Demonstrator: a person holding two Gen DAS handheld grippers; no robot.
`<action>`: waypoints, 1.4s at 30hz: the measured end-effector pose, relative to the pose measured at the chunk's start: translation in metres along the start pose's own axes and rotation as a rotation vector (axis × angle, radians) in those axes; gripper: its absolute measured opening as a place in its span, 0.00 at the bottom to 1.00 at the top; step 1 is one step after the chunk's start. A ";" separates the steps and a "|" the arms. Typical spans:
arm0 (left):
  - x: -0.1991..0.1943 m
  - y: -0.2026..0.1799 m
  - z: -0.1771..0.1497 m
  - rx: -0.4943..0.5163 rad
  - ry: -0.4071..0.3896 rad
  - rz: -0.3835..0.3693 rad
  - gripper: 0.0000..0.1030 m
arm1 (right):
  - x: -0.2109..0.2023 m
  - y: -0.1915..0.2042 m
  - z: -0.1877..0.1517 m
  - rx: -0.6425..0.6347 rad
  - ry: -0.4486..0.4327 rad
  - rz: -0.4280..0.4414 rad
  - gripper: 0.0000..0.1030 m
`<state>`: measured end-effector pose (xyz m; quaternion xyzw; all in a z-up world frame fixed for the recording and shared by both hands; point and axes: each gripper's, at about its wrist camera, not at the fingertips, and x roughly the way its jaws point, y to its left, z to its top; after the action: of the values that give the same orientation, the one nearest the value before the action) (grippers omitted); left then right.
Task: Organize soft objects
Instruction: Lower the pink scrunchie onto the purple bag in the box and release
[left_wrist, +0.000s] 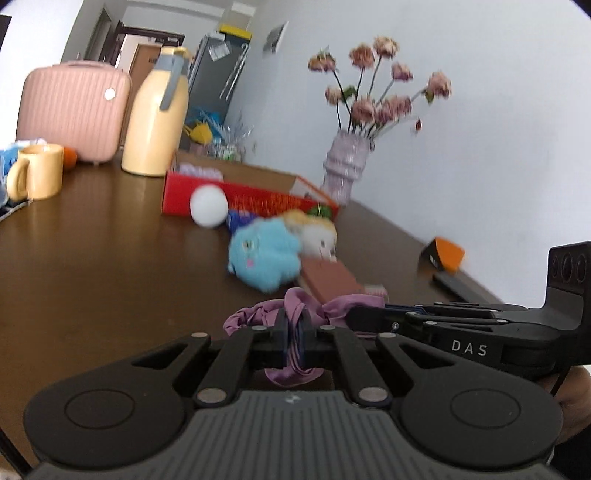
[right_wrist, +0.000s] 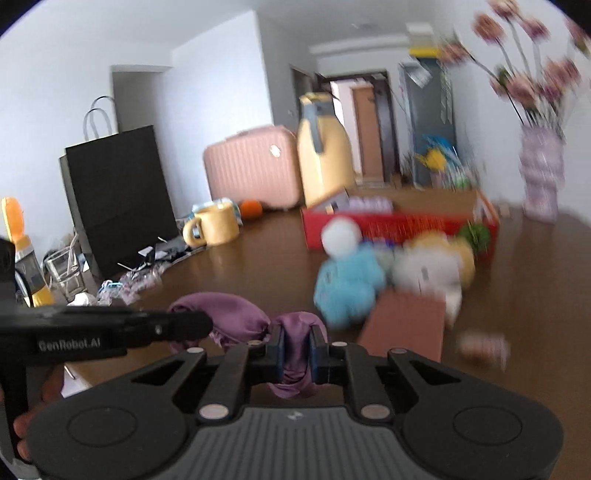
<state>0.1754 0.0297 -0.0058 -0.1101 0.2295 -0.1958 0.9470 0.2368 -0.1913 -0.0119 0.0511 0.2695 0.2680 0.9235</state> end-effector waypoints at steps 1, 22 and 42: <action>0.001 -0.002 -0.007 -0.001 0.020 -0.001 0.05 | -0.002 -0.001 -0.007 0.019 0.006 0.000 0.12; 0.053 0.006 0.114 0.057 -0.121 -0.101 0.05 | 0.023 -0.035 0.110 -0.021 -0.201 -0.001 0.11; 0.304 0.131 0.180 0.126 0.245 0.128 0.29 | 0.311 -0.138 0.191 0.171 0.334 0.026 0.19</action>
<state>0.5525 0.0411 -0.0071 -0.0111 0.3373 -0.1609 0.9275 0.6230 -0.1366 -0.0288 0.0878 0.4404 0.2609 0.8546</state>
